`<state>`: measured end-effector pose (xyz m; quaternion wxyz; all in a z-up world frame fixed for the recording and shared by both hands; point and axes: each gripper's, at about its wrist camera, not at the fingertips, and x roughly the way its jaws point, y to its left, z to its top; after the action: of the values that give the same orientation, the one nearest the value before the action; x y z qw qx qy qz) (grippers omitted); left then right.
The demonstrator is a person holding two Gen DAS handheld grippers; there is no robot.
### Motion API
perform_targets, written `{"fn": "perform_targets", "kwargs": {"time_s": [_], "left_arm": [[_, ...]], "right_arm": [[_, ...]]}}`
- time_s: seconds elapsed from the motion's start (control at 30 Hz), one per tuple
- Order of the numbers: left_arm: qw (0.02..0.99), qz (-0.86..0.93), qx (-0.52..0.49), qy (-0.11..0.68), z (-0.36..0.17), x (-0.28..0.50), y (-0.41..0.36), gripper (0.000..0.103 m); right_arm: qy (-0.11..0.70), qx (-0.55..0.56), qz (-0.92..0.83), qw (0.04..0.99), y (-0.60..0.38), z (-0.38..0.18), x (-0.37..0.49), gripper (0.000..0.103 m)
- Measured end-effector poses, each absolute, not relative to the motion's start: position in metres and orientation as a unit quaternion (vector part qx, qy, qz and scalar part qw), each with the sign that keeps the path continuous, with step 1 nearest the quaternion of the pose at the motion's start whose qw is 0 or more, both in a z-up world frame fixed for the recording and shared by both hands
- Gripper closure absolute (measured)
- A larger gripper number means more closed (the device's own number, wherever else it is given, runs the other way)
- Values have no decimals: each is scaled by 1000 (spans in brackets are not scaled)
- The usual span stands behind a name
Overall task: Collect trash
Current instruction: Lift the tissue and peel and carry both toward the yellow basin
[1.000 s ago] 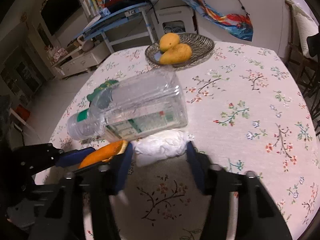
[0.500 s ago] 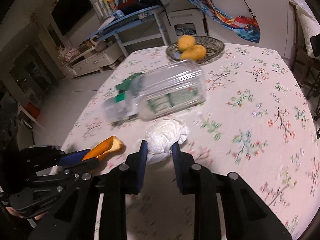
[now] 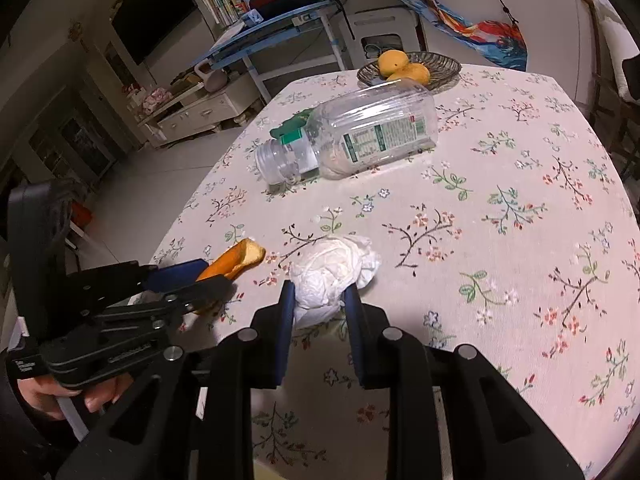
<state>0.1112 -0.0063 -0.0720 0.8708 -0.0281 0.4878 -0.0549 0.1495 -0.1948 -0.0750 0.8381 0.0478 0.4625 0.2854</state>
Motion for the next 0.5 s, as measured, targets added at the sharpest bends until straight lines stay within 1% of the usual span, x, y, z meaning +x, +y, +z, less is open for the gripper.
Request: {"fn": "perform_targets", "kwargs": {"time_s": [0.03,0.07,0.1,0.17,0.27,0.5], "left_arm": [[870,-59,-27,490,-73,112,-8,73],[869,-63,-23,490,-73,112,-9,80],[871,-64,-8,487,-73,111,-13,84],[880,-58,15,471,-68,106,-19,85],[894,-52,16,444,-55,97,-19,86],[916,-30,-15,400,-35,71,-11,86]], "right_arm": [[462,49,285,838,-195,-75,148,77],[462,51,284,839,-196,-75,146,77],[460,53,283,840,-196,-75,145,77],[457,57,282,842,-197,-74,142,77],[446,66,279,848,-201,-69,135,77],[404,76,268,872,-209,-53,114,77]]}}
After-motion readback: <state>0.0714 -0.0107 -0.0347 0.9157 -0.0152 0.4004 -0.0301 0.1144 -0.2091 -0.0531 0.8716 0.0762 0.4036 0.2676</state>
